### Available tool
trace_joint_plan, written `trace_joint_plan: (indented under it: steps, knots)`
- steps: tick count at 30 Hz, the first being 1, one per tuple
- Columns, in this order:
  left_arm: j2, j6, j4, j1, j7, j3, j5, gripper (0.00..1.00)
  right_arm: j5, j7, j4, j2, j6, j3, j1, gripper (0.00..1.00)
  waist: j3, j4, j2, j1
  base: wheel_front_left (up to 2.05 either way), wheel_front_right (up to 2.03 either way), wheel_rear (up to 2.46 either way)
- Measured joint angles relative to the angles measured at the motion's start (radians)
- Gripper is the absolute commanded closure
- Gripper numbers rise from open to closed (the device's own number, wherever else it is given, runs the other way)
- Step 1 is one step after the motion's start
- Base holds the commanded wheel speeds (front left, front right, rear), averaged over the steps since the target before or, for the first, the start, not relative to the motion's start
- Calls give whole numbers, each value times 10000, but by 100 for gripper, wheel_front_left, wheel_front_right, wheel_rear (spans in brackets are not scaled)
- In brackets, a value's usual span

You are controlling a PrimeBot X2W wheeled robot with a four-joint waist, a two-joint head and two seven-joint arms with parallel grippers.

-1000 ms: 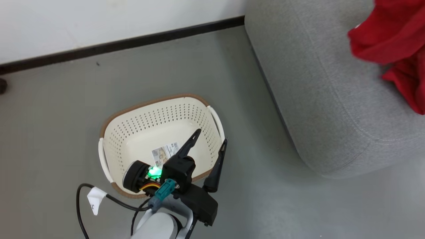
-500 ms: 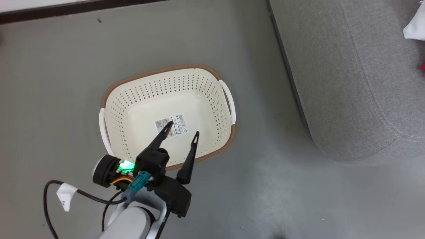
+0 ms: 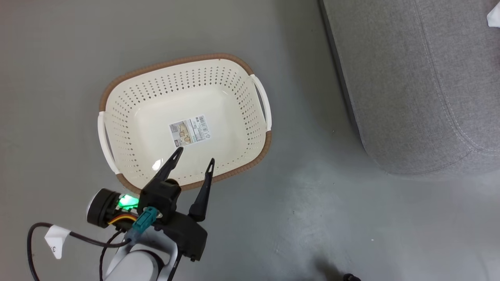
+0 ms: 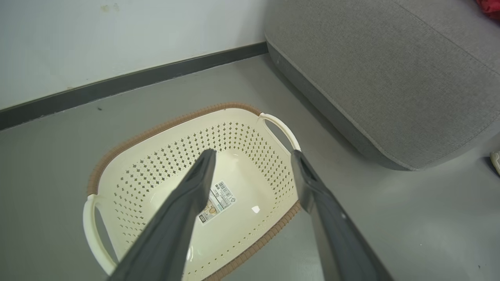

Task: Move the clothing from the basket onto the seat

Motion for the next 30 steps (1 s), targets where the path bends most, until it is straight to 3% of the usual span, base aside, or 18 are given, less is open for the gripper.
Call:
trace_joint_plan:
  steps: [13, 21, 30]
  knots:
    - [328, 6, -1197, 829, 347, 821, 251, 0, 84, 0, 529, -35, 15, -660, -239, 100, 891, -181, 0, 0, 0, 0, 0]
    - [489, 6, -1950, 1004, 725, 1438, 671, 0, 71, 0, 579, 685, 59, -604, -309, 100, 1715, -308, 1, 0, 0, 0, 0]
    - [780, 8, -2681, 1463, 1083, 2489, 1120, 0, 71, 0, 1012, 1047, 73, -884, -576, 100, 2762, -611, 1, 0, 0, 0, 0]
